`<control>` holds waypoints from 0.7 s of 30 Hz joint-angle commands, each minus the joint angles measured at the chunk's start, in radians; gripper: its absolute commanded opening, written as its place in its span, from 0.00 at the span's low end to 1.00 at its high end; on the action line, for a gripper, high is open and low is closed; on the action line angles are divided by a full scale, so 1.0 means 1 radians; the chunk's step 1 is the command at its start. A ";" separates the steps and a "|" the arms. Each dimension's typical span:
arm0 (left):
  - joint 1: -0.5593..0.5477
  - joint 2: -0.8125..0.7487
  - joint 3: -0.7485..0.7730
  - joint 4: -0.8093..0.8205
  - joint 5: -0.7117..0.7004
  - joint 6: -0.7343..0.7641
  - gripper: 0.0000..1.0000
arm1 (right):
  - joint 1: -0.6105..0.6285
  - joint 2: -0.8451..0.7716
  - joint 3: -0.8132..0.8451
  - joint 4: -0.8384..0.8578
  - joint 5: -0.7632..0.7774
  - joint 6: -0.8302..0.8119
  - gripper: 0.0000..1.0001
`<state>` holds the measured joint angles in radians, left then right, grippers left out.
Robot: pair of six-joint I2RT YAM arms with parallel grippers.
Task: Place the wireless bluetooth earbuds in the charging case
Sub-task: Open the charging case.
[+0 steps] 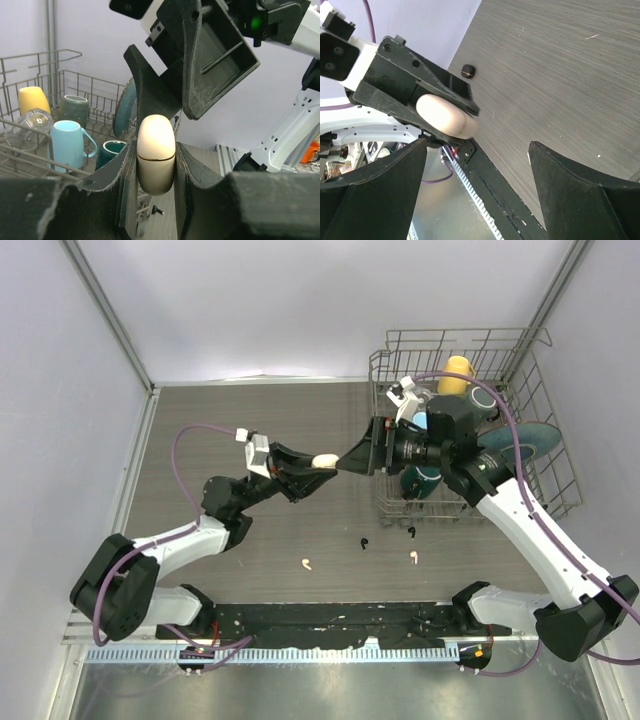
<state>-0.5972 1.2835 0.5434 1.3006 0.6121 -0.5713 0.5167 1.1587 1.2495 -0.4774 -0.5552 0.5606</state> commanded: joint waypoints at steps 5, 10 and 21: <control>-0.027 0.066 0.070 0.247 0.037 0.019 0.00 | -0.001 0.068 -0.001 0.094 -0.074 -0.010 0.84; -0.029 0.088 0.090 0.246 0.035 0.033 0.00 | -0.001 0.073 -0.018 0.094 -0.055 -0.010 0.82; -0.033 0.047 0.086 0.247 0.075 0.022 0.00 | -0.003 0.079 -0.071 0.111 -0.006 -0.005 0.76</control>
<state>-0.6186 1.3808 0.5926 1.2598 0.6415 -0.5587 0.5167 1.2411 1.1969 -0.3847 -0.6144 0.5629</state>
